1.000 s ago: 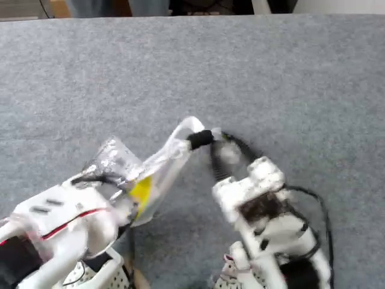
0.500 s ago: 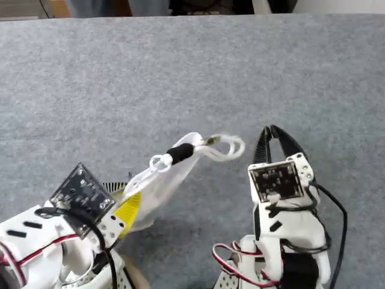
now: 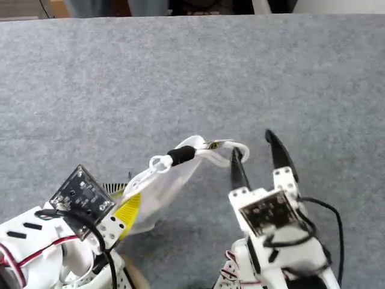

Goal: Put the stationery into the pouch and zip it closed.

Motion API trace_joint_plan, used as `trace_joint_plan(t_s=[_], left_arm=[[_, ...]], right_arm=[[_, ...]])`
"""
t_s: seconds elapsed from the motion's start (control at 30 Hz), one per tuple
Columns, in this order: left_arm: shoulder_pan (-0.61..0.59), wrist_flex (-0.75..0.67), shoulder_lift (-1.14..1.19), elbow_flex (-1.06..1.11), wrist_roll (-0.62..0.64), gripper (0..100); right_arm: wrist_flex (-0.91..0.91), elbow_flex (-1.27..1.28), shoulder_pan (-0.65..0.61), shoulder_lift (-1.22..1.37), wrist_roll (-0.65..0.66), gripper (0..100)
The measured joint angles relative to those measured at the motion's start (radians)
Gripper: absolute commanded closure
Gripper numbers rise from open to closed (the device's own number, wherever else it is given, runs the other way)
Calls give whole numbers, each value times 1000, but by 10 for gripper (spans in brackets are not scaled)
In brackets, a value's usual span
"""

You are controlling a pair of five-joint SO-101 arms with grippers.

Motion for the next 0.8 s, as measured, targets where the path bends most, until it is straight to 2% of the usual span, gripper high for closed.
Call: trace_joint_plan(t_s=[0.13,0.27,0.4,0.57,0.8], left_arm=[[-2,-9,-3,25,0,972],[-2,-11,-3,31,0,972],[28,-14,-6,61,-8,972],[150,-17,-9,100,-58,972],[206,-18,-11,155,-132,972]], right_arm=[[92,-146,-26,0,-8,766],[97,-213,-160,-3,-41,766],[83,-170,-321,-3,-121,766],[64,-38,-423,2,-133,766],[-8,0,-454,9,-132,766]])
